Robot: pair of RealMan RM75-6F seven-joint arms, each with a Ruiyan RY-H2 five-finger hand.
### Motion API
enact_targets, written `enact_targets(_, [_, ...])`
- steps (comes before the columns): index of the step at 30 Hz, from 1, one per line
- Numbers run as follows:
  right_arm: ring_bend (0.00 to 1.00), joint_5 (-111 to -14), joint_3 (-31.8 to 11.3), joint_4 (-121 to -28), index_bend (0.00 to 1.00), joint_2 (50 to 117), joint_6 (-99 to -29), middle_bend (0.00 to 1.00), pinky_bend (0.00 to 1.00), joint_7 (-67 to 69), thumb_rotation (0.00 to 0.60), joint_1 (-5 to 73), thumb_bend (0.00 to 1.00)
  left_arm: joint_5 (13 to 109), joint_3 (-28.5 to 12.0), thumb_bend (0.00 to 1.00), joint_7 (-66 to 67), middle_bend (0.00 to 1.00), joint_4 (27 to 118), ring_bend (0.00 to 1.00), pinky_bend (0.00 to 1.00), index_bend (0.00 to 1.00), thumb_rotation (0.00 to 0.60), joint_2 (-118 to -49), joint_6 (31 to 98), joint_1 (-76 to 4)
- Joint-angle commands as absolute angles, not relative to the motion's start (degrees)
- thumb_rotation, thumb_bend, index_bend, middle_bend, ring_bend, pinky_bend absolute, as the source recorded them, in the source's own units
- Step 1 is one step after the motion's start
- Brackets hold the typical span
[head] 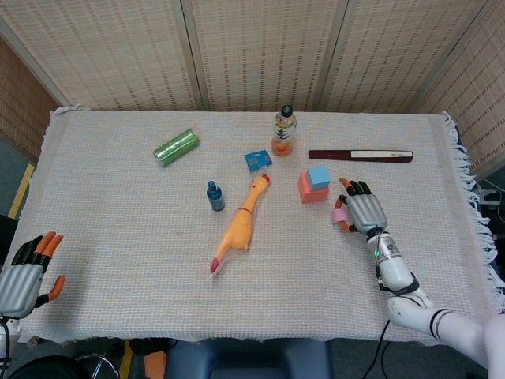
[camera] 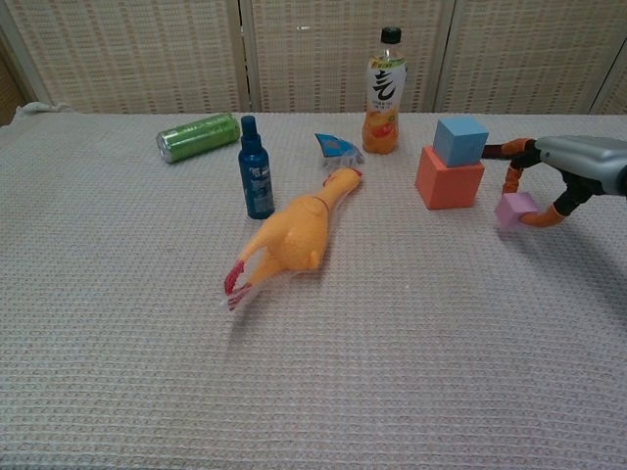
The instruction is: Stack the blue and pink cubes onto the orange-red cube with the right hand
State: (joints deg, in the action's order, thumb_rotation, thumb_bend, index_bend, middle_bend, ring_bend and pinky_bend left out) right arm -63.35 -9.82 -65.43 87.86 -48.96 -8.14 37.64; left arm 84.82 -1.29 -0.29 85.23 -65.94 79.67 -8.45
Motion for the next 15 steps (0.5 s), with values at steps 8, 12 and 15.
enact_targets(8, [0.00, -63.38, -14.14, -83.68, 0.48, 75.06, -51.21, 0.00, 0.00, -10.85, 0.600, 38.70, 0.23, 85.48, -1.12, 0.44, -0.08, 0.00, 85.81, 0.00, 0.08, 0.00, 0.600, -65.81, 80.58, -8.12])
enact_targets(12, [0.00, -59.15, -16.90, -86.50, 0.48, 72.70, -48.95, 0.00, 0.00, -13.00, 0.600, 41.56, 0.23, 85.57, -1.09, 0.44, 0.08, 0.00, 85.84, 0.00, 0.08, 0.00, 0.600, -65.86, 80.65, -8.11])
enact_targets(15, [0.00, -55.35, -18.52, -86.81, 0.48, 72.07, -47.26, 0.00, 0.00, -15.01, 0.600, 44.20, 0.23, 85.33, -1.16, 0.44, 0.01, 0.00, 85.77, 0.00, 0.08, 0.00, 0.600, -65.87, 80.39, -8.17])
